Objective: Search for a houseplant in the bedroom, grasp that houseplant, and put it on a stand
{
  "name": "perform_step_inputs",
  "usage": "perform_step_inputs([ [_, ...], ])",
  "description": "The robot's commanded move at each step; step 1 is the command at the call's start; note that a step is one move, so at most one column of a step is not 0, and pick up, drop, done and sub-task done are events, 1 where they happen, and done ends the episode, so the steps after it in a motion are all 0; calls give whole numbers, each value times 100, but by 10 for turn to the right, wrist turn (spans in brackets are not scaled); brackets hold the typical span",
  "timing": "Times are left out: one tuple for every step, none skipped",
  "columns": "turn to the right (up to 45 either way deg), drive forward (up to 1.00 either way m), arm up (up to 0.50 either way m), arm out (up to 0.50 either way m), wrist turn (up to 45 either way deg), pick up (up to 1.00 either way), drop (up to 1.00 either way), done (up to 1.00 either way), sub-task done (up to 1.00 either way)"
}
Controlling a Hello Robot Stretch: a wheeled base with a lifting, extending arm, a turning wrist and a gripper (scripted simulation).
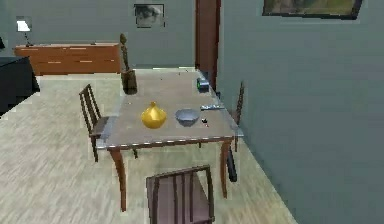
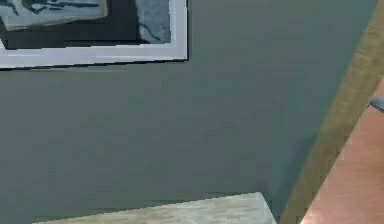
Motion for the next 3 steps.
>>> perform_step_inputs([
  [0,15,0,0,0,0,0,0,0],
  [-450,0,0,0,0,0,0,0,0],
  [0,100,0,0,0,0,0,0,0],
])
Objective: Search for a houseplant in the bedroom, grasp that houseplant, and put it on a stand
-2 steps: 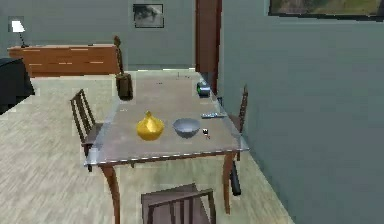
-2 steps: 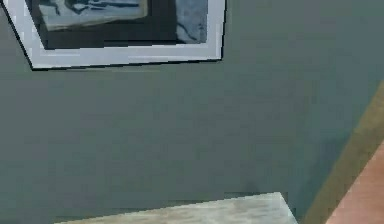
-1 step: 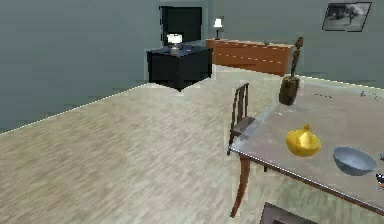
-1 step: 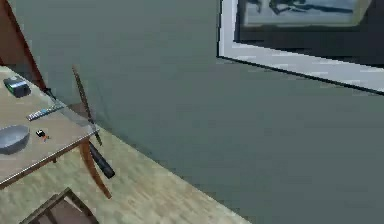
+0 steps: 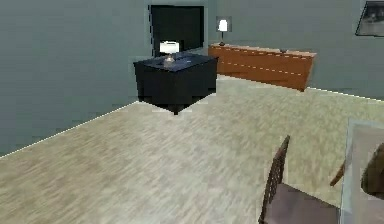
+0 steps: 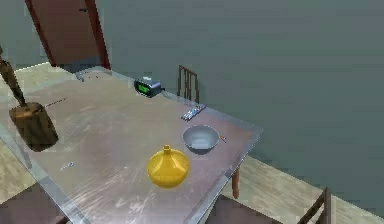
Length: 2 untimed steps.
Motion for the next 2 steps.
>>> perform_step_inputs([
  [-60,0,0,0,0,0,0,0,0],
  [0,15,0,0,0,0,0,0,0],
])
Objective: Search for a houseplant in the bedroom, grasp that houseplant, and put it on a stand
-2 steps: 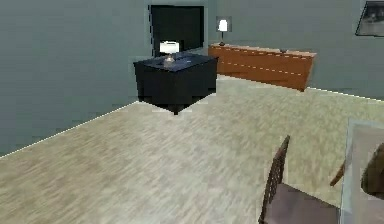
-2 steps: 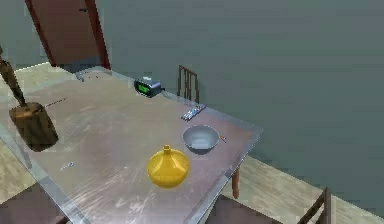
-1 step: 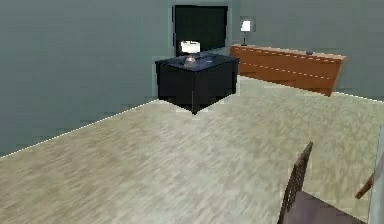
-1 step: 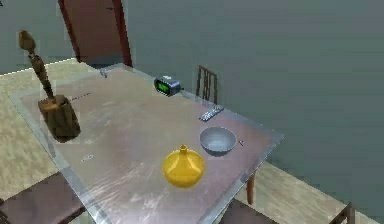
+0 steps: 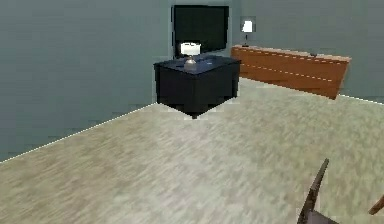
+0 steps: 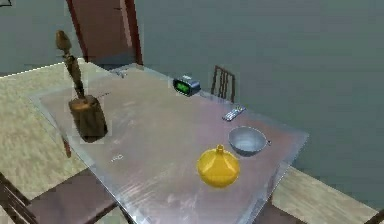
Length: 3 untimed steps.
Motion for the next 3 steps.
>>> perform_step_inputs([
  [180,0,0,0,0,0,0,0,0],
  [0,75,0,0,0,0,0,0,0],
  [240,0,0,0,0,0,0,0,0],
])
